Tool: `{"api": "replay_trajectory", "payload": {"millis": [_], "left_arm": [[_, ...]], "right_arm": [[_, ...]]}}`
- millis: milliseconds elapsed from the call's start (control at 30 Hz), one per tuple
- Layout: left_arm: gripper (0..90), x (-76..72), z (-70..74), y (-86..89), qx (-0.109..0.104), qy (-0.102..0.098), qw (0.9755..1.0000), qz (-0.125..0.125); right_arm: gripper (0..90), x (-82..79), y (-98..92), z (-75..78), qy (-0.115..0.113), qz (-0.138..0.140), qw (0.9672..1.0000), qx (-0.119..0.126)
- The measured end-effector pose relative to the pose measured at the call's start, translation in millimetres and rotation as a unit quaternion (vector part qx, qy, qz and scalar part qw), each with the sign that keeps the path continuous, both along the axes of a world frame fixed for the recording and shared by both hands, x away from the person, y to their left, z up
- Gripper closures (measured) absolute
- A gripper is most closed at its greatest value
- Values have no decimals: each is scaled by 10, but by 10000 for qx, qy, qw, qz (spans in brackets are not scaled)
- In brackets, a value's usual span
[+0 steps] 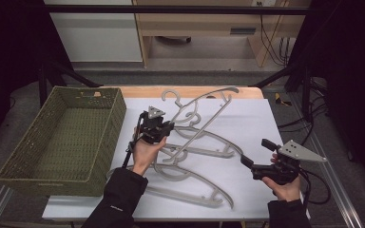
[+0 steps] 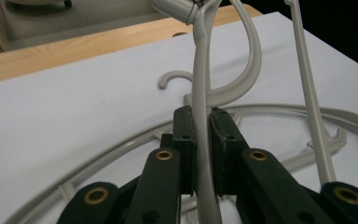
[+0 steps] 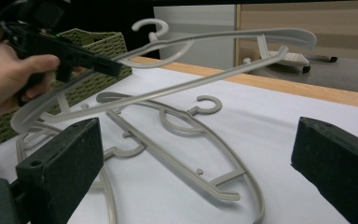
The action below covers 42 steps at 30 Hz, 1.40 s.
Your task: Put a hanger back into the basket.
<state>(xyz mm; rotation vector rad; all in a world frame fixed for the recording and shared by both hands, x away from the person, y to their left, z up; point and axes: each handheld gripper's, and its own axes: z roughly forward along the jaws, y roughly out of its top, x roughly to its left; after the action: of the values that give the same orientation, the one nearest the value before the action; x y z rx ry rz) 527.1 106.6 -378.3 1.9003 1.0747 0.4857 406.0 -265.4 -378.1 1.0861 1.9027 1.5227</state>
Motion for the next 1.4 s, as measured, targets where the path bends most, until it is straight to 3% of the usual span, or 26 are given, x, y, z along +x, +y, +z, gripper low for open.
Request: {"api": "replay_trajectory", "payload": {"millis": [500,867,1233,1267,1400], "left_arm": [[819,-350,477,338,137,-494,9986,-107],[819,-534,625,702,187,-567,9979,-233],[819,-637,761,1179,481,-772,9955,-282],[819,-643,771,1212,418,-776,9958,-237],[819,-664,838,1360,516,-840,9950,-136]], "right_arm": [[24,-11,-13,0,4,-38,10000,0],[24,-12,-14,-3,6,-47,10000,-23],[24,-10,-12,-9,1,-61,10000,-64],[23,-10,-9,-9,14,-62,10000,-56],[22,-8,-7,-13,6,-70,10000,-69]]}}
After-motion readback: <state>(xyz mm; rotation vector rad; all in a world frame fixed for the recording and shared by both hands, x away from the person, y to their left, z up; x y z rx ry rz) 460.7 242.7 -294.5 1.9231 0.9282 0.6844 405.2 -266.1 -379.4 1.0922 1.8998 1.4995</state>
